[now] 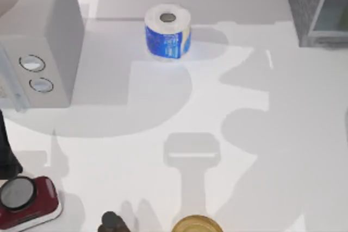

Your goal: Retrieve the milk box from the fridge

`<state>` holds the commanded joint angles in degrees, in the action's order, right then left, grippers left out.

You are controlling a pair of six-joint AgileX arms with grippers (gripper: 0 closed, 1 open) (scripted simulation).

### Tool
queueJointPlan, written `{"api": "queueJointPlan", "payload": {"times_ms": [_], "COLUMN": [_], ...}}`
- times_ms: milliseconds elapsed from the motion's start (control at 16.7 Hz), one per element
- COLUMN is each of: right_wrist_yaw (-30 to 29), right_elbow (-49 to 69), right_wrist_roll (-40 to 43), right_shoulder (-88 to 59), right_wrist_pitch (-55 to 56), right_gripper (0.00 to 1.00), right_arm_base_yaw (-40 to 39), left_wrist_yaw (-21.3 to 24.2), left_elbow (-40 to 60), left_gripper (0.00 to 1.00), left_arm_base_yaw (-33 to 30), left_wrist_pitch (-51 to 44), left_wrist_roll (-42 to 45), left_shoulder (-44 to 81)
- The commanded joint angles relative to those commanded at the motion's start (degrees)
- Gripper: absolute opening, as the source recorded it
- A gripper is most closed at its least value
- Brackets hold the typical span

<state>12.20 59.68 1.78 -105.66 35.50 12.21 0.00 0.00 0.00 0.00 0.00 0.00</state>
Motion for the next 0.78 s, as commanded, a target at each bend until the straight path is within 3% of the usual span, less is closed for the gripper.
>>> {"api": "queueJointPlan", "payload": {"times_ms": [180, 780], "right_wrist_yaw": [-2.8, -3.69], "right_elbow": [1.67, 6.79], "right_wrist_roll": [0.45, 0.28], "right_shoulder": [-4.07, -7.36], "right_wrist_pitch": [-4.1, -6.1], "right_gripper": [1.0, 1.0], "right_arm_base_yaw": [-0.95, -1.73], "left_wrist_yaw": [0.0, 0.0], "left_elbow": [0.0, 0.0], "left_gripper": [1.0, 1.0], "left_arm_base_yaw": [0.0, 0.0], "left_wrist_pitch": [0.0, 0.0], "left_wrist_roll": [0.0, 0.0], "left_shoulder": [0.0, 0.0]}}
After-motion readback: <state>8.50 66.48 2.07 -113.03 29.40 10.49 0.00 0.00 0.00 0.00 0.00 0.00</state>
